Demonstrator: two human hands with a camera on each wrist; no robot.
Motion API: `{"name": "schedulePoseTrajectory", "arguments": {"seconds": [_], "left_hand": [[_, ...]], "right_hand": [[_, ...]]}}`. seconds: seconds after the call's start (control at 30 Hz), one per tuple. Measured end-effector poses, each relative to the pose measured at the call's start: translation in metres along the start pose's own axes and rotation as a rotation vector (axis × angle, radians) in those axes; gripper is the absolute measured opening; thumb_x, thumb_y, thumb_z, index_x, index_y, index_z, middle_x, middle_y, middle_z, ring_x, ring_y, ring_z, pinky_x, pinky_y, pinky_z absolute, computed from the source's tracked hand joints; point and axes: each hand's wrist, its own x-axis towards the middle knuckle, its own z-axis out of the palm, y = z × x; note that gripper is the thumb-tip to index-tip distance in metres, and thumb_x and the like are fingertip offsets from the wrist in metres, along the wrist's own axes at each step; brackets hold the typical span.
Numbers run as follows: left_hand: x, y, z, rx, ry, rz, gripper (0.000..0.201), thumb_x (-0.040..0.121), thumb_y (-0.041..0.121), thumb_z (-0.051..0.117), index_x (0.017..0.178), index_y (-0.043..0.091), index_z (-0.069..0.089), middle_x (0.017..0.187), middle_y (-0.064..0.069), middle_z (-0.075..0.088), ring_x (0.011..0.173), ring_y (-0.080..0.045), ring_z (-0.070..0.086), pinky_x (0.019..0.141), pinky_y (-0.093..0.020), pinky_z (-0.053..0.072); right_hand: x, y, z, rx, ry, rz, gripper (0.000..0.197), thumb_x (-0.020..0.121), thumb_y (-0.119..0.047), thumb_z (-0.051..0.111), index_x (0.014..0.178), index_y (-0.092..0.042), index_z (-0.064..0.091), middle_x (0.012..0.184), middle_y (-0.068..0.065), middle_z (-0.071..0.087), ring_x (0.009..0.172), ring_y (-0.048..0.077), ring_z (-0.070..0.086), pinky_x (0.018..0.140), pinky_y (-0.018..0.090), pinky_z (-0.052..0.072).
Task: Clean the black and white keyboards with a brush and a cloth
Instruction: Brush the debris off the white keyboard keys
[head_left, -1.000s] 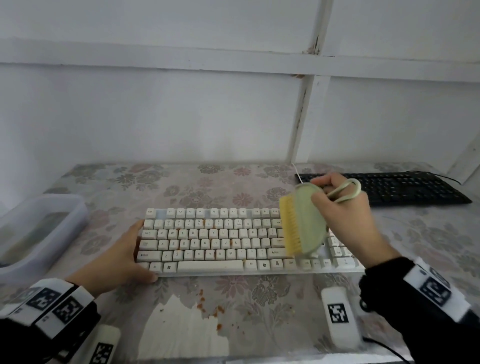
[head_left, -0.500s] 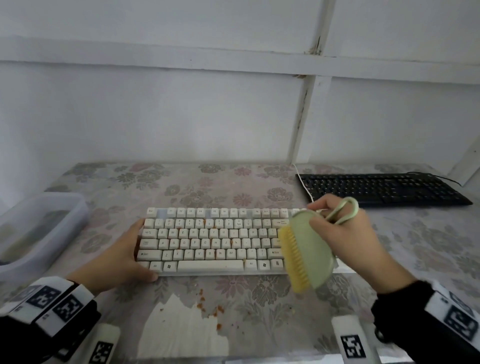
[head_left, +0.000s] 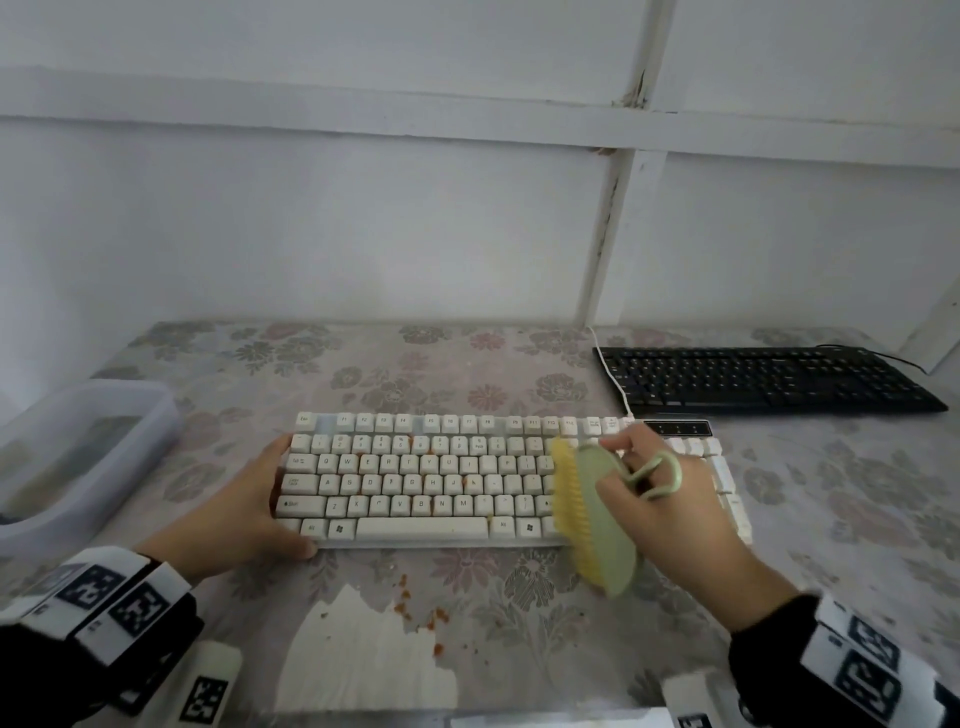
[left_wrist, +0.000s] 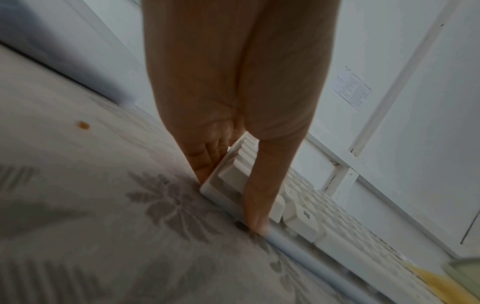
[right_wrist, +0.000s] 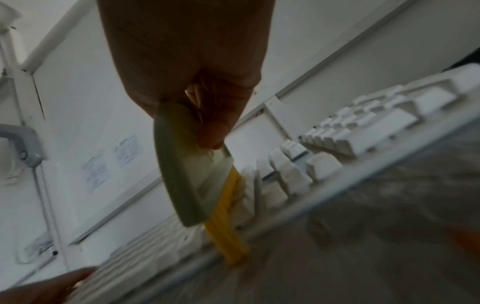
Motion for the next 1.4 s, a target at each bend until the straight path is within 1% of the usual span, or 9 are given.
{"name": "schedulePoseTrajectory", "arguments": {"seconds": [0.23, 0.37, 0.5, 0.63, 0.73, 0.87, 1.1, 1.3, 1.4], "left_hand": [[0.0, -0.003, 0.0, -0.017, 0.006, 0.002, 0.103, 0.045, -0.003, 0.08, 0.127, 0.037, 0.032, 0.121, 0.005, 0.058, 0.109, -0.009, 0.058, 0.084, -0.025, 0.048], [0.001, -0.003, -0.001, 0.008, -0.002, 0.013, 0.099, 0.05, -0.008, 0.081, 0.122, 0.042, 0.033, 0.121, 0.006, 0.057, 0.109, -0.008, 0.058, 0.083, -0.023, 0.048], [0.0, -0.004, -0.001, 0.014, -0.003, 0.016, 0.092, 0.048, -0.002, 0.081, 0.112, 0.047, 0.037, 0.121, 0.008, 0.056, 0.11, -0.008, 0.057, 0.085, -0.023, 0.047], [0.0, -0.005, -0.003, 0.034, -0.012, 0.022, 0.104, 0.038, 0.015, 0.083, 0.124, 0.045, 0.033, 0.124, 0.008, 0.056, 0.114, -0.009, 0.056, 0.096, -0.033, 0.047], [0.001, -0.005, -0.003, 0.03, -0.021, 0.024, 0.109, 0.036, 0.021, 0.082, 0.13, 0.04, 0.031, 0.126, 0.009, 0.056, 0.115, -0.009, 0.055, 0.097, -0.033, 0.047], [0.001, -0.004, -0.002, 0.011, -0.02, 0.033, 0.097, 0.037, 0.015, 0.082, 0.117, 0.047, 0.036, 0.123, 0.009, 0.056, 0.112, -0.007, 0.057, 0.089, -0.025, 0.047], [0.0, -0.004, -0.003, 0.038, -0.019, 0.041, 0.096, 0.039, 0.014, 0.083, 0.114, 0.051, 0.035, 0.123, 0.009, 0.056, 0.113, -0.008, 0.056, 0.092, -0.026, 0.047], [-0.001, -0.003, -0.003, 0.051, -0.021, 0.041, 0.098, 0.035, 0.023, 0.083, 0.116, 0.049, 0.034, 0.123, 0.009, 0.058, 0.114, -0.01, 0.057, 0.098, -0.033, 0.046], [0.0, -0.003, -0.002, 0.045, -0.011, 0.043, 0.094, 0.04, 0.012, 0.082, 0.112, 0.05, 0.034, 0.121, 0.01, 0.057, 0.111, -0.008, 0.057, 0.093, -0.027, 0.046]], "right_hand": [[0.017, -0.012, -0.019, 0.072, 0.087, 0.046, 0.006, 0.083, -0.013, 0.061, 0.082, -0.019, 0.064, 0.065, 0.001, 0.062, 0.052, 0.008, 0.049, 0.044, 0.02, 0.037], [0.047, -0.025, -0.008, 0.097, 0.186, 0.003, 0.014, 0.086, -0.009, 0.058, 0.098, -0.015, 0.063, 0.075, -0.006, 0.063, 0.053, 0.001, 0.053, 0.042, 0.01, 0.04], [0.053, -0.027, 0.006, 0.066, 0.134, -0.011, 0.009, 0.089, -0.011, 0.055, 0.097, -0.013, 0.059, 0.07, -0.001, 0.061, 0.052, 0.003, 0.05, 0.038, 0.011, 0.036], [0.035, -0.018, 0.014, -0.006, 0.021, 0.018, 0.005, 0.088, -0.011, 0.055, 0.09, -0.015, 0.056, 0.066, 0.015, 0.062, 0.046, 0.01, 0.045, 0.039, 0.021, 0.034], [0.017, -0.014, 0.013, -0.012, -0.043, 0.064, 0.007, 0.086, -0.009, 0.055, 0.086, -0.015, 0.056, 0.052, 0.004, 0.049, 0.038, 0.006, 0.038, 0.035, 0.015, 0.027], [0.009, -0.02, 0.003, -0.026, -0.102, 0.135, 0.007, 0.085, -0.01, 0.055, 0.084, -0.016, 0.059, 0.053, -0.003, 0.049, 0.036, 0.003, 0.041, 0.035, 0.013, 0.029], [0.052, -0.039, -0.007, 0.091, 0.169, 0.046, 0.009, 0.087, -0.013, 0.056, 0.093, -0.011, 0.062, 0.07, 0.002, 0.06, 0.053, 0.008, 0.049, 0.041, 0.011, 0.037], [0.036, -0.026, 0.013, -0.013, 0.037, 0.002, 0.007, 0.087, -0.01, 0.055, 0.09, -0.017, 0.056, 0.066, 0.01, 0.063, 0.044, 0.006, 0.044, 0.037, 0.016, 0.034], [0.012, -0.019, 0.011, -0.003, -0.085, 0.039, 0.013, 0.084, -0.007, 0.055, 0.088, -0.02, 0.057, 0.047, -0.003, 0.05, 0.037, 0.005, 0.037, 0.036, 0.016, 0.028]]}}
